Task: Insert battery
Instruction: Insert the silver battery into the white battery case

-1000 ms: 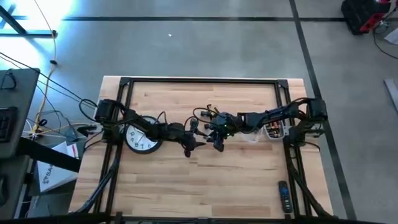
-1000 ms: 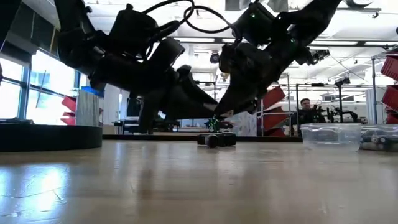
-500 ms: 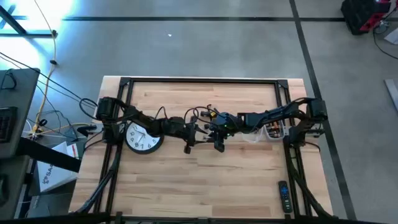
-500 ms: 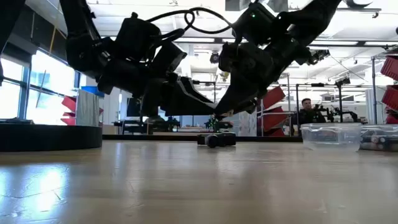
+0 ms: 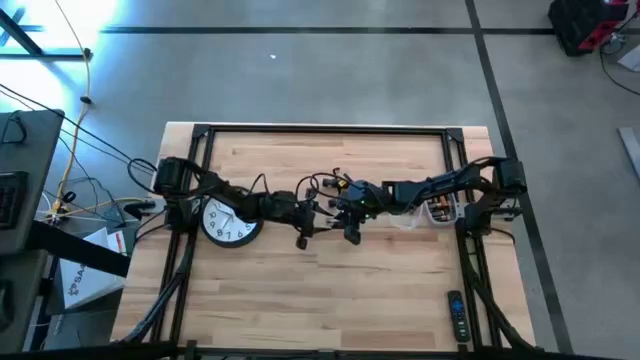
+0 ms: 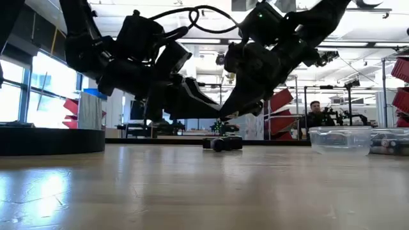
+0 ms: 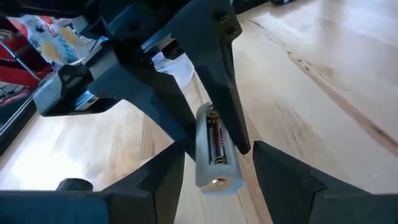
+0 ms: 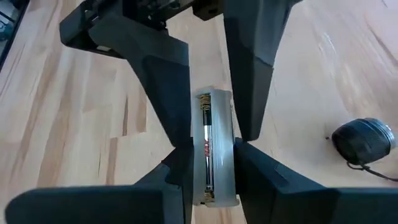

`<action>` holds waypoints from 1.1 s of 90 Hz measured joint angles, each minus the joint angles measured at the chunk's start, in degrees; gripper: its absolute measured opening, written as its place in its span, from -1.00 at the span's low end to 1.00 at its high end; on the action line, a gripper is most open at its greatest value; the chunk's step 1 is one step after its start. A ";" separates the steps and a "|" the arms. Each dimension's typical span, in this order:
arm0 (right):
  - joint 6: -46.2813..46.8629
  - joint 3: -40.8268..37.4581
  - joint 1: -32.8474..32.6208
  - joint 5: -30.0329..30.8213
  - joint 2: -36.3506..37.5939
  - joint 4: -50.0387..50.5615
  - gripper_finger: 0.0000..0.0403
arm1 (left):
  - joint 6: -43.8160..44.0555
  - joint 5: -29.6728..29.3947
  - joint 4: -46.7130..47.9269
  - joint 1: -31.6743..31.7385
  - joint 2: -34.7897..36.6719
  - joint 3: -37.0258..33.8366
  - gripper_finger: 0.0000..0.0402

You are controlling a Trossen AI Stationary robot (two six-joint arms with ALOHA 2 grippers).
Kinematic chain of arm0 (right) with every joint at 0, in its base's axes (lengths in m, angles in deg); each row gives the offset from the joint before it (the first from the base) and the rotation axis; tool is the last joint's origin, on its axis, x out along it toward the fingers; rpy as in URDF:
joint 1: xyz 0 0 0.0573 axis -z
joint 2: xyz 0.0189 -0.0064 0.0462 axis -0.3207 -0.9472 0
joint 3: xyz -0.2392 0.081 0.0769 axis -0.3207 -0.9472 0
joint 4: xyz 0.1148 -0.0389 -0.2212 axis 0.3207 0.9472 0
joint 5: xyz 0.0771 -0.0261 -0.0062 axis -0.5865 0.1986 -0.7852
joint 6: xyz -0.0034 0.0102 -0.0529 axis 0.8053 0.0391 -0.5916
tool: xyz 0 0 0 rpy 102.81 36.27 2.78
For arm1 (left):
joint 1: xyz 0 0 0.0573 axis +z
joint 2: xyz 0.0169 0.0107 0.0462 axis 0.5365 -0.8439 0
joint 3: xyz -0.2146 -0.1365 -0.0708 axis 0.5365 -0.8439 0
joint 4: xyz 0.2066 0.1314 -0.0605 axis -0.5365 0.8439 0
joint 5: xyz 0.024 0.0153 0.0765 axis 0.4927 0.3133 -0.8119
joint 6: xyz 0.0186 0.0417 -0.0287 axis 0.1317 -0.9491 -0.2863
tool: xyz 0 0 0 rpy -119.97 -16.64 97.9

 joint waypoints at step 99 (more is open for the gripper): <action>0.00 -0.07 -0.01 -0.04 0.00 -1.66 -0.65 | -1.19 0.09 -5.55 -0.57 -0.02 -2.63 -0.49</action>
